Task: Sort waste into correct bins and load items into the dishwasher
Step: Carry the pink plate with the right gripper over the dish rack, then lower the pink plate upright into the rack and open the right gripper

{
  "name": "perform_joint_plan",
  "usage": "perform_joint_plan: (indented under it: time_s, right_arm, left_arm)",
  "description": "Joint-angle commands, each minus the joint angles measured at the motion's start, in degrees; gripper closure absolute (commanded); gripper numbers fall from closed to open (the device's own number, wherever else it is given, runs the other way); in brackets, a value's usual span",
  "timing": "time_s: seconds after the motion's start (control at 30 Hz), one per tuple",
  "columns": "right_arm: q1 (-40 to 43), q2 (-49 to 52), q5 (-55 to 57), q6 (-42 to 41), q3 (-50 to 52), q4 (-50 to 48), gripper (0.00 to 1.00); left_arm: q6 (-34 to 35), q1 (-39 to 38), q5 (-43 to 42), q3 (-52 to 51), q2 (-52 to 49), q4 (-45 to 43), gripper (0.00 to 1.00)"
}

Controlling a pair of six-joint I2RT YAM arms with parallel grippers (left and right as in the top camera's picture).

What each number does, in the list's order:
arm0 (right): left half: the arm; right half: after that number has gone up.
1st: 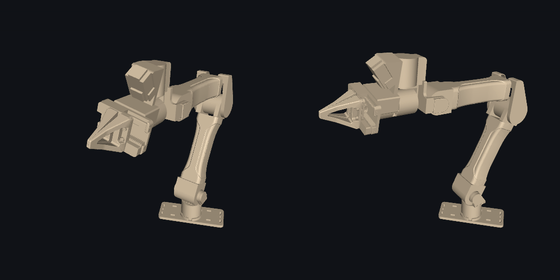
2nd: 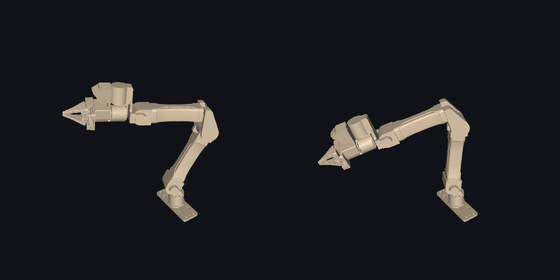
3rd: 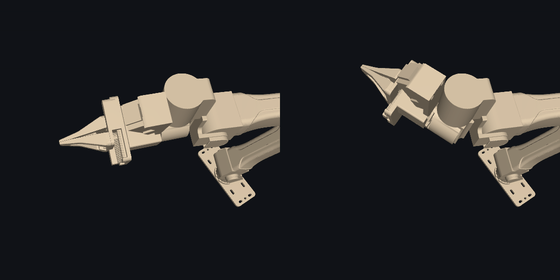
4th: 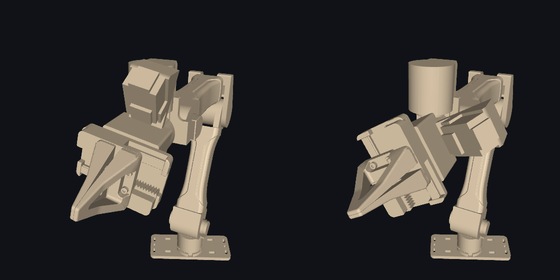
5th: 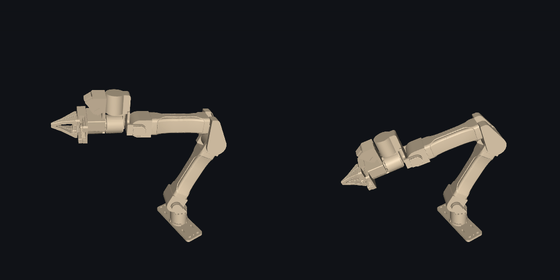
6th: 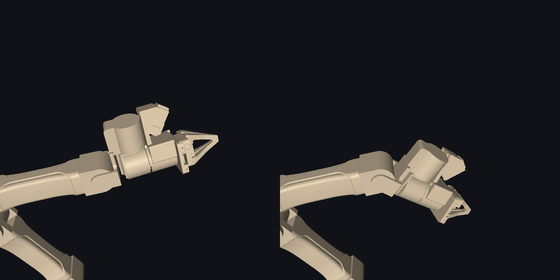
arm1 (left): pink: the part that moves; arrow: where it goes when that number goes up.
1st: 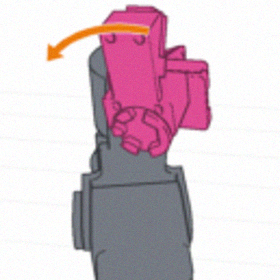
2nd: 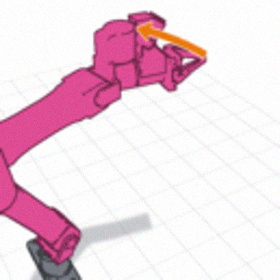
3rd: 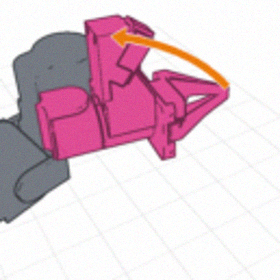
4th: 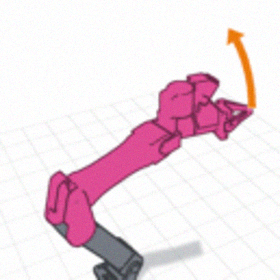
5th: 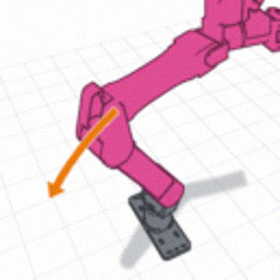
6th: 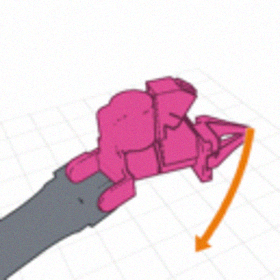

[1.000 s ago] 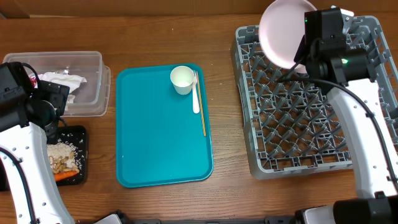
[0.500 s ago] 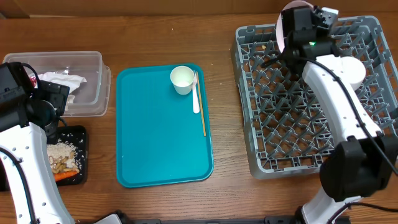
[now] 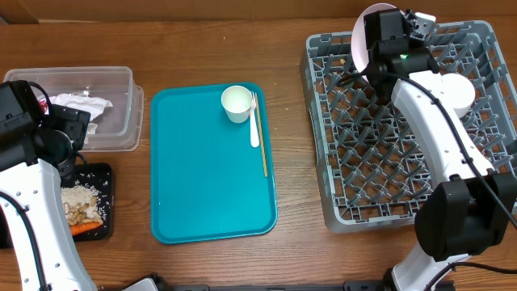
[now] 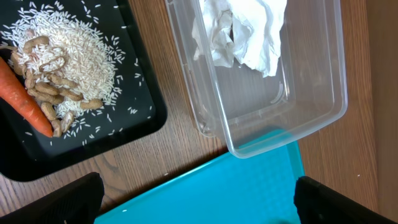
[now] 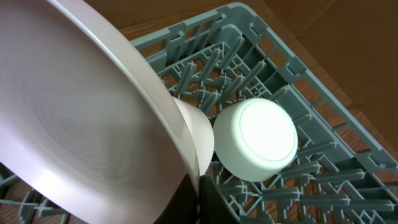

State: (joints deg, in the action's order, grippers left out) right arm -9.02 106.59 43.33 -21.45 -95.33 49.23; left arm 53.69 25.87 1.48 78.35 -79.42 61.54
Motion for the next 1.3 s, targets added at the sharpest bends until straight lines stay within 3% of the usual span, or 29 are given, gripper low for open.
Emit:
perform_joint_plan:
  time_s: [0.0, 0.2, 0.77, 0.9, 1.1, 1.27]
  right_arm:
    - [0.09, -0.04, 3.04, -1.29, 1.05, -0.87, 0.96]
    - [0.09, -0.04, 7.19, -1.11, 1.05, -1.25, 0.96]
    - [-0.37, 0.09, 1.40, -5.77, 1.68, 1.07, 0.90]
    - [-2.23, 0.04, 1.38, -5.33, 1.60, 1.22, 0.74]
    - [-7.17, 0.04, 1.36, -2.23, -1.70, 1.42, 0.66]
    - [-10.21, 0.04, 1.11, -0.87, -6.34, 2.01, 0.36]
  left_arm:
    - [0.55, -0.39, 0.00, 0.02, 0.02, -0.07, 0.00]
    - [0.55, -0.39, 0.00, 0.02, 0.02, -0.07, 0.00]
    - [0.55, -0.39, 0.00, 0.02, 0.02, -0.07, 0.00]
    - [0.55, -0.39, 0.00, 0.02, 0.02, -0.07, 0.00]
    - [0.55, -0.39, 0.00, 0.02, 0.02, -0.04, 0.00]
    - [0.55, -0.39, 0.00, 0.02, 0.02, -0.07, 0.00]
